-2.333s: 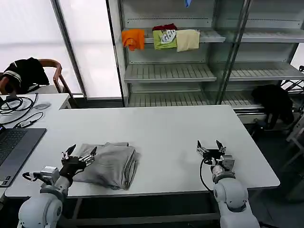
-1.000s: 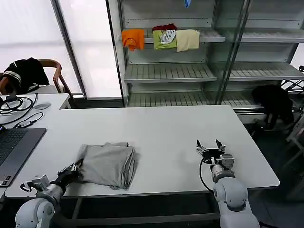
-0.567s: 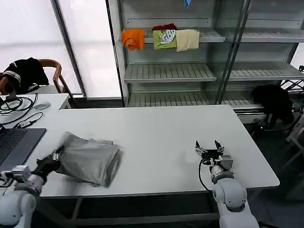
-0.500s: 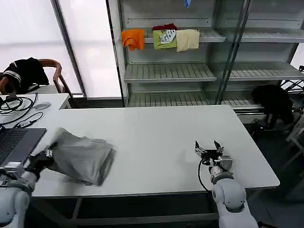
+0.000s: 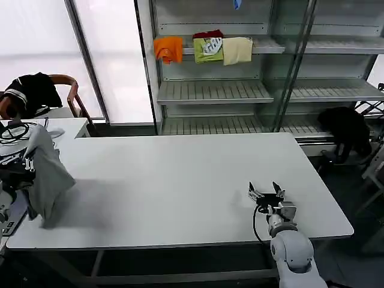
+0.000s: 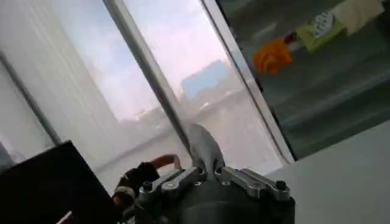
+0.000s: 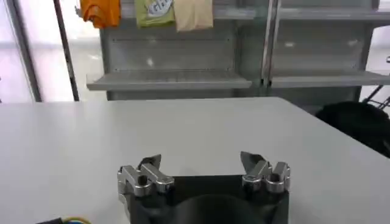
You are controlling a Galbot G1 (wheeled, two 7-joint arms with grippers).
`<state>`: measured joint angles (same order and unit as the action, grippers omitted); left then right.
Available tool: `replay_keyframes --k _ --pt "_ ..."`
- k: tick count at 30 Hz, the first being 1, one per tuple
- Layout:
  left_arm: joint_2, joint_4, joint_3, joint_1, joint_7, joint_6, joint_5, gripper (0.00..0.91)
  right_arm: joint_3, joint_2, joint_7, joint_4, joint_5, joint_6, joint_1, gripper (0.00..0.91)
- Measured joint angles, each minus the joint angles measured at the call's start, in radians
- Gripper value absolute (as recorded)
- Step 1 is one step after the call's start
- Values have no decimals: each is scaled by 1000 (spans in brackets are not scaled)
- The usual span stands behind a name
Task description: Fold and organize the clothes.
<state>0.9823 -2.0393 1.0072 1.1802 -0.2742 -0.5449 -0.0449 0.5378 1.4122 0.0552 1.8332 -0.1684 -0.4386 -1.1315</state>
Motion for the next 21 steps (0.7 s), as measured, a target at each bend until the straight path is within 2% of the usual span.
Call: replay_keyframes --k 3,13,21 --pt "33 -38 -44 36 3 18 82 30 9 -5 1 0 -7 7 -11 907" --pt "278 -20 -351 133 57 87 350 30 51 -47 10 1 -40 28 -56 907" --pt "344 -5 -532 90 127 77 324 30 62 -56 8 22 -45 24 -69 907"
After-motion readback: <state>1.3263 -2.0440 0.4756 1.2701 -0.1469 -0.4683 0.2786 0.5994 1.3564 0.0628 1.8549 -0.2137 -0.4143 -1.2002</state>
